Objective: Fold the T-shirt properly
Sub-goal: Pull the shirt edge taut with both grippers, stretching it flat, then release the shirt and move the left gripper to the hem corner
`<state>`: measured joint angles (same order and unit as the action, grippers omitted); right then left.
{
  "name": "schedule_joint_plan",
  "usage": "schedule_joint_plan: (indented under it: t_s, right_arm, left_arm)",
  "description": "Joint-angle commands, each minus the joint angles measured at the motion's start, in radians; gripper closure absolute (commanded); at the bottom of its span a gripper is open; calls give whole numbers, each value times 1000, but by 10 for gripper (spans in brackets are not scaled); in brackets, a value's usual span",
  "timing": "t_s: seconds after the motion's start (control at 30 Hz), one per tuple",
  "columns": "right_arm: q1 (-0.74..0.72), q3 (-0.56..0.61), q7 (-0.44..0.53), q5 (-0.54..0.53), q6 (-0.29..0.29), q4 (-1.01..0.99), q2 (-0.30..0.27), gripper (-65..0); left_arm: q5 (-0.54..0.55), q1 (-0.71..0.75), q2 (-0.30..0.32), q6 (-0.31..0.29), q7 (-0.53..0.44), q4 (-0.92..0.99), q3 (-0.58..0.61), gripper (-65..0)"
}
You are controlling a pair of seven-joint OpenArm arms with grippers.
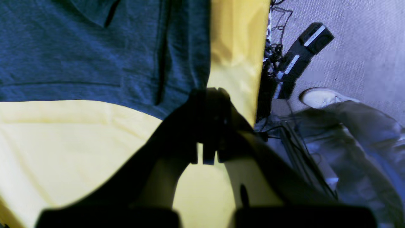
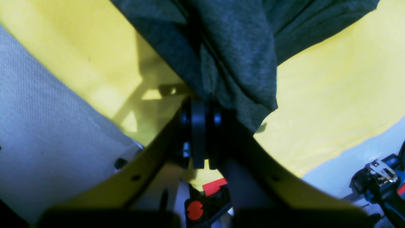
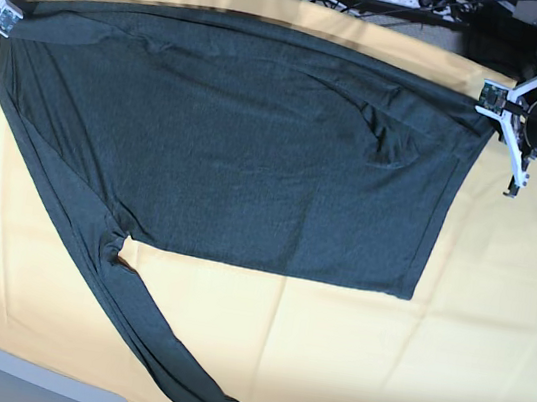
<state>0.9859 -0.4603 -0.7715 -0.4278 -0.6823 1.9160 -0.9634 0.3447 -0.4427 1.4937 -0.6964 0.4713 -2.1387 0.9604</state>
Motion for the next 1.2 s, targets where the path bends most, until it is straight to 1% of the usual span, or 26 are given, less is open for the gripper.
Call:
schedule_joint_plan:
  t_s: [0.0, 0.1, 0.27, 0.47, 0.5, 0.57, 0.6, 0.63, 0.67, 0.7, 0.8, 0.93, 1.1, 1.17]
  right_arm:
    - [4, -16, -16, 9, 1, 8, -14, 0]
    - [3, -16, -16, 9, 1, 8, -14, 0]
    - [4, -16, -16, 9, 1, 8, -14, 0]
    - [3, -16, -16, 3, 2, 8, -14, 0]
    - [3, -16, -16, -4, 5, 8, -14, -68]
    - [3, -16, -16, -23, 10, 8, -14, -258]
    - [3, -16, -15, -28, 10, 8, -14, -336]
    - [1, -16, -15, -29, 12, 8, -15, -383]
    - [0, -16, -16, -29, 16, 8, -15, -392]
    - [0, -19, -16, -28, 25, 8, -15, -390]
    - [0, -20, -19, -29, 39, 8, -15, -390]
    - [0, -20, -37, -29, 39, 10, -15, -390]
    - [1, -49, -109, -30, 39, 57, -14, -390]
    - [1, -73, -121, -30, 39, 80, -14, -390]
  left_arm:
    - [4, 5, 27, -2, 8, -6, -13, 0]
    - [2, 32, 27, -2, 8, -6, -13, 0]
    - [-41, 47, 27, -2, 8, -6, -13, 0]
    - [-40, 47, 27, -2, 8, -6, -13, 0]
    - [-40, 47, 27, -2, 8, -6, -13, -52]
    - [-40, 47, 27, -2, 9, -6, -13, -194]
    - [-40, 47, 27, -2, 17, -6, -13, -262]
    - [-40, 47, 27, -2, 31, -6, -13, -320]
    - [-40, 47, 27, -2, 45, -6, -13, -358]
    - [-40, 46, 27, -2, 65, -6, -13, -370]
    - [-40, 47, 27, -2, 115, -6, -13, -371]
    - [-40, 46, 27, -2, 117, -6, -13, -371]
    - [-40, 45, 27, -2, 133, -6, -13, -371]
    - [-40, 43, 27, 23, 133, -6, -13, -371]
